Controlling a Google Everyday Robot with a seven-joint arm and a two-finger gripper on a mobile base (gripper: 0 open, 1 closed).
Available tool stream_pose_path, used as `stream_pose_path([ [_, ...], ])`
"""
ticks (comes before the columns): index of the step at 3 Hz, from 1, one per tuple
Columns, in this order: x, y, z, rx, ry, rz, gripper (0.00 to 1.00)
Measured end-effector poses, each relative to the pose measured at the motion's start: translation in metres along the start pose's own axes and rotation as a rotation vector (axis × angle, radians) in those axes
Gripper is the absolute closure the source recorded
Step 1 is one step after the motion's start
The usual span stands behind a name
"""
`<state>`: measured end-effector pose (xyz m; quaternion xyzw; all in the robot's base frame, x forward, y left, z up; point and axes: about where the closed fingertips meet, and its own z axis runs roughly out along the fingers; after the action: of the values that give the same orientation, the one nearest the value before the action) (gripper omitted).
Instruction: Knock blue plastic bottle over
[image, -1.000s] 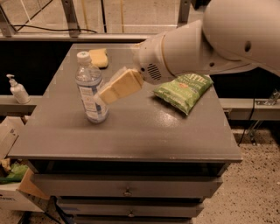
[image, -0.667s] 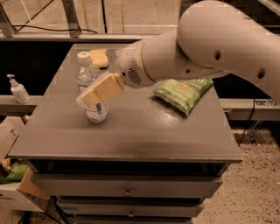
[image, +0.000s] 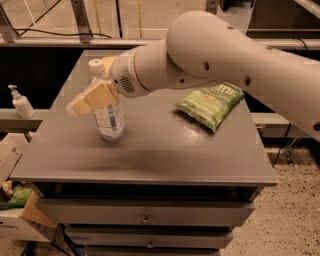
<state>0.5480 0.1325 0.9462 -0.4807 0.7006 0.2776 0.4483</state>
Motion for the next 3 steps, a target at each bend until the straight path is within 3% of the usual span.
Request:
stream_pose_path([
  [1,0.0,-0.028,0.021,0.012,0.016,-0.013,0.0],
  [3,0.022,-0.111,0.05,0.066,0.08,0.0,0.0],
])
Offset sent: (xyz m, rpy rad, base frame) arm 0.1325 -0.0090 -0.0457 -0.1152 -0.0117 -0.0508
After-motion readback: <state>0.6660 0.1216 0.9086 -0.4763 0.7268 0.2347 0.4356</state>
